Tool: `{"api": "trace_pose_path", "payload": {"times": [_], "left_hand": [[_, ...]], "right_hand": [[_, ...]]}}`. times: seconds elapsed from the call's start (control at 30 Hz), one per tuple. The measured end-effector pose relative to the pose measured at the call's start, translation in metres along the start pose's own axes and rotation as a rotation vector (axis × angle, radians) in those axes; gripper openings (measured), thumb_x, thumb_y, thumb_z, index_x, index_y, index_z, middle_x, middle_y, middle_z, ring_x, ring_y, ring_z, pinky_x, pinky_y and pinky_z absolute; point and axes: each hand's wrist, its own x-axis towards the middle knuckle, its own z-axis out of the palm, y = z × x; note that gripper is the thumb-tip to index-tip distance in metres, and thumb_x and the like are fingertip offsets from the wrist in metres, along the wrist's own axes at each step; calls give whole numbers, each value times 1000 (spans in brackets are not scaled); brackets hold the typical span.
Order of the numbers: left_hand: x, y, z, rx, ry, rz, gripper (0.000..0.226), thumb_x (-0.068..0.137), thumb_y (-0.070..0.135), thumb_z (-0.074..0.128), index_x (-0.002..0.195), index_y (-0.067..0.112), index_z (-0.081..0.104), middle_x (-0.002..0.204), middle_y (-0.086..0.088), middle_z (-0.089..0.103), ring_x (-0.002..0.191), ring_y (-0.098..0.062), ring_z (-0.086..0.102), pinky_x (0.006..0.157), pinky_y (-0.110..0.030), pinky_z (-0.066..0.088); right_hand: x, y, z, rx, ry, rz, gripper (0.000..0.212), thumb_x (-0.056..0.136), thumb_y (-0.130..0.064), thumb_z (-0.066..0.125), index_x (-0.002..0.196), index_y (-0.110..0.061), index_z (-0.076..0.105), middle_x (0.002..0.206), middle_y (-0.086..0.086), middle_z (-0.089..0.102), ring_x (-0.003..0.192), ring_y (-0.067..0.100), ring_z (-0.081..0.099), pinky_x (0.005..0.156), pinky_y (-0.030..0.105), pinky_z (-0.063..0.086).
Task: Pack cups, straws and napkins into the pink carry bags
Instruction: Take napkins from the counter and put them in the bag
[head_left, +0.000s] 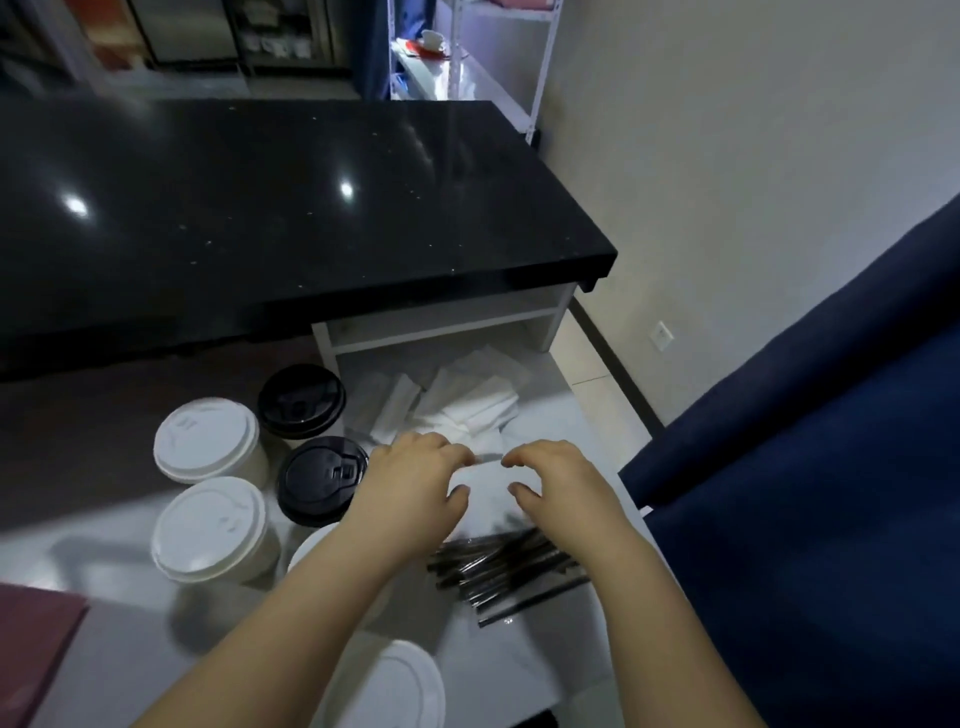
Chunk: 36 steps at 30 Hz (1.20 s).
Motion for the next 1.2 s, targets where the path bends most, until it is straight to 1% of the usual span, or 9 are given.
{"api": "trace_pose_path", "payload": {"times": [0.2, 0.33, 0.4, 0.53, 0.7, 0.83, 1.0, 1.1, 1.2], "left_hand": [[22, 4, -3, -33, 77, -163, 35, 92, 38, 50, 127, 35, 55, 129, 13, 55, 123, -16, 41, 100, -35, 35], [35, 1, -11, -35, 93, -297, 36, 93, 37, 50, 129, 34, 54, 128, 9, 55, 124, -18, 41, 102, -37, 36], [41, -1, -14, -23, 100, -348, 37, 92, 36, 50, 129, 34, 54, 127, 8, 55, 123, -18, 42, 101, -36, 37], [48, 2, -16, -17, 124, -436, 38, 92, 35, 52, 129, 34, 54, 127, 8, 55, 122, -19, 43, 99, -34, 37], [49, 15, -11, -31, 140, -506, 37, 92, 37, 53, 129, 34, 54, 126, 8, 56, 122, -18, 43, 98, -37, 39], [46, 28, -8, -40, 178, -538, 36, 91, 37, 54, 128, 34, 55, 124, 8, 56, 121, -19, 44, 98, -36, 38], [38, 40, -7, -63, 234, -586, 36, 91, 35, 56, 127, 33, 57, 125, 8, 57, 122, -19, 45, 99, -36, 38], [33, 40, -10, -64, 264, -617, 36, 90, 33, 57, 126, 32, 57, 127, 9, 57, 123, -18, 45, 100, -37, 38], [24, 38, -16, -84, 319, -635, 36, 89, 31, 57, 125, 32, 58, 125, 10, 58, 121, -19, 45, 100, -39, 39]], "right_hand": [[75, 26, 19, 40, -26, -71, 38, 90, -7, 55, 123, -23, 61, 127, -4, 59, 124, 19, 41, 96, 27, 34], [120, 35, 23, -78, -129, -85, 80, 77, 12, 43, 144, -32, 36, 153, -4, 34, 142, 29, 13, 114, 44, 13], [137, 36, 25, -191, -219, -158, 89, 72, 11, 43, 147, -34, 28, 155, -4, 29, 144, 33, 5, 116, 51, 4], [152, 44, 32, -282, -300, -263, 72, 77, -2, 55, 141, -31, 39, 149, 0, 39, 143, 37, 11, 114, 57, 7], [152, 56, 36, -246, -177, -352, 36, 84, -21, 59, 118, -33, 60, 125, -5, 56, 129, 30, 30, 107, 46, 16], [154, 64, 25, -179, -127, -404, 30, 86, -23, 61, 114, -33, 67, 117, -8, 59, 117, 24, 38, 96, 38, 19], [147, 62, 4, 47, -19, -403, 21, 85, -18, 65, 103, -26, 72, 103, -8, 68, 106, 21, 50, 91, 30, 21], [145, 52, -14, 105, -30, -441, 19, 82, -15, 67, 99, -20, 73, 96, -2, 70, 96, 25, 59, 88, 35, 40], [142, 43, -25, 165, 0, -439, 12, 79, -15, 68, 90, -19, 70, 84, -1, 68, 83, 24, 60, 77, 38, 45]]}}
